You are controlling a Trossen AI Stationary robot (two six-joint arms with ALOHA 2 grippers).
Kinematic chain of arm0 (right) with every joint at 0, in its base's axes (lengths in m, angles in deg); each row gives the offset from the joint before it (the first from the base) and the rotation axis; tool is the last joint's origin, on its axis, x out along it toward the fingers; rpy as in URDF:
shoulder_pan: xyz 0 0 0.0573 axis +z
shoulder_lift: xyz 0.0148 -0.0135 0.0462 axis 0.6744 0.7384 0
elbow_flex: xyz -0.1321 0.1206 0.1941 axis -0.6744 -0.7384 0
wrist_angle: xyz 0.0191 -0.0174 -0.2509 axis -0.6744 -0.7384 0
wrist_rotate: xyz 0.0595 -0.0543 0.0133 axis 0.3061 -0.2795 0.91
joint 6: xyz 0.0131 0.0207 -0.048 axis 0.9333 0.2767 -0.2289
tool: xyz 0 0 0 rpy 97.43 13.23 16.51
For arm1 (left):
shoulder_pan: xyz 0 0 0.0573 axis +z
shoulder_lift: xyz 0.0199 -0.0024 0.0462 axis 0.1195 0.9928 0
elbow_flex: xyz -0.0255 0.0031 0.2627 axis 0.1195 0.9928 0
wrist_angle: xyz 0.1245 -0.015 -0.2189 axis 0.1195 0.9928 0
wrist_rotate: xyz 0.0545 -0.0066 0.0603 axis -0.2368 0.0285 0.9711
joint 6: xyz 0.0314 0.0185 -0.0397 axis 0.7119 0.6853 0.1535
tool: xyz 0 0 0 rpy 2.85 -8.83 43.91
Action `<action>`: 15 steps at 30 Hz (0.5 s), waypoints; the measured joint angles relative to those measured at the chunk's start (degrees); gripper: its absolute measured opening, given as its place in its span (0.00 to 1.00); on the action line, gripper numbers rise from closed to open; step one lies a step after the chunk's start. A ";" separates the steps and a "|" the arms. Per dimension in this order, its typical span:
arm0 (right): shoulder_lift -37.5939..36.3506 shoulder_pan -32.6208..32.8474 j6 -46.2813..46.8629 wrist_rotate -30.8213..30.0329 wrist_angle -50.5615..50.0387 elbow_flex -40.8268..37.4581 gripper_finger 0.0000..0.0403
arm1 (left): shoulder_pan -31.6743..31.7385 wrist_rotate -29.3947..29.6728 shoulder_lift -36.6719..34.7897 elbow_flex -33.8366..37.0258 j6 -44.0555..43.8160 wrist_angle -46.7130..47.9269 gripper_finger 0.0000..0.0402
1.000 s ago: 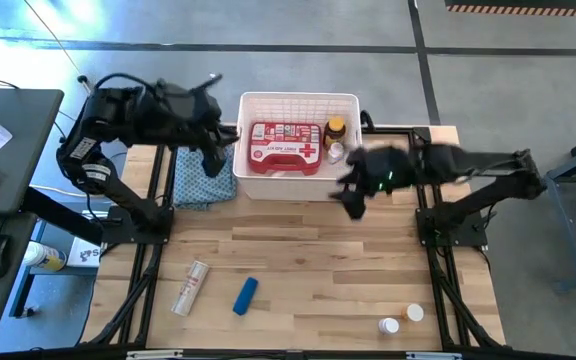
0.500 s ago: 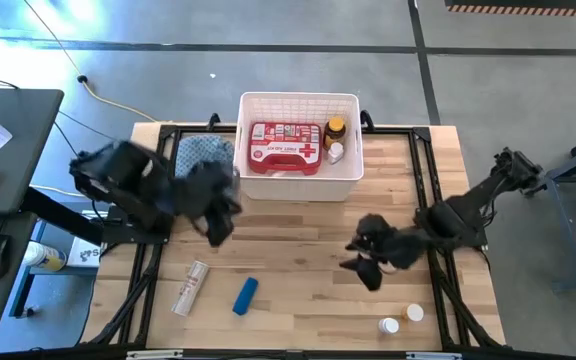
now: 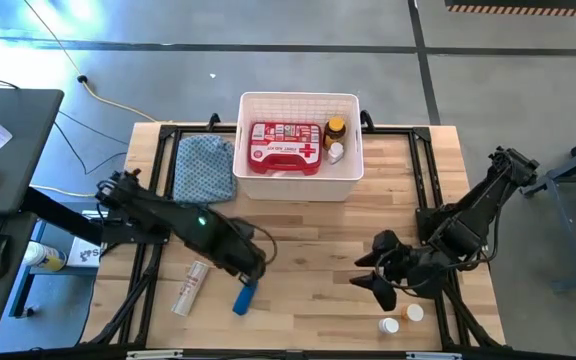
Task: Pick & place medical supplies in basket/bin
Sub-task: Put the blue bandage into the white bin
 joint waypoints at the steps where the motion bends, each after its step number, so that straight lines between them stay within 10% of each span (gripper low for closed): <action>1: 0.00 -0.01 -0.03 0.01 0.02 0.00 0.60 | -0.01 -0.89 0.68 1.84 -1.11 -0.49 0.28; 15: 0.00 0.39 -0.28 1.11 -0.47 0.00 0.60 | -0.36 -7.32 1.75 23.92 -7.09 -24.99 0.78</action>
